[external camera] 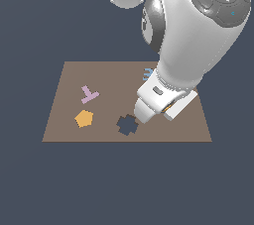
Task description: Insert a designated object into the corresponding slot on a board.
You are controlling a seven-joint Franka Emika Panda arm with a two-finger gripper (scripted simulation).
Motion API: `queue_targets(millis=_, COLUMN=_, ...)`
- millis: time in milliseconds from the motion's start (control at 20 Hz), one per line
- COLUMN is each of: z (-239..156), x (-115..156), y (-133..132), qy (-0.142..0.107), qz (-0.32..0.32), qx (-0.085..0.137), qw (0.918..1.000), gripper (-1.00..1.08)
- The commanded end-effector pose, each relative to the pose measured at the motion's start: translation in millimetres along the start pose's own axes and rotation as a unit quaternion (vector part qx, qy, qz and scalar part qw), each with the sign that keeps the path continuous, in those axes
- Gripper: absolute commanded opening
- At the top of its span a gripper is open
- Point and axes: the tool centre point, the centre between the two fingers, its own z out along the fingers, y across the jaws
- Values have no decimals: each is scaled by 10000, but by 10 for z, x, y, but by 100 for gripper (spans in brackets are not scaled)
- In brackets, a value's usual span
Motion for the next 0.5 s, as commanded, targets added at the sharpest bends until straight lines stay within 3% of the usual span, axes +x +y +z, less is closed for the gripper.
queue_targets(millis=0, z=3, x=1, y=-1, qy=0, qz=1, qx=0, qw=10000, gripper=-100)
queue_targets(millis=300, z=99, x=2, y=4, qy=3, qz=41, qx=14, qw=10000, gripper=-100)
queue_targets(millis=350, z=99, x=2, y=4, qy=3, qz=41, qx=14, qw=10000, gripper=100)
queue_targets(millis=450, z=99, x=2, y=4, qy=3, qz=41, qx=14, qw=10000, gripper=100)
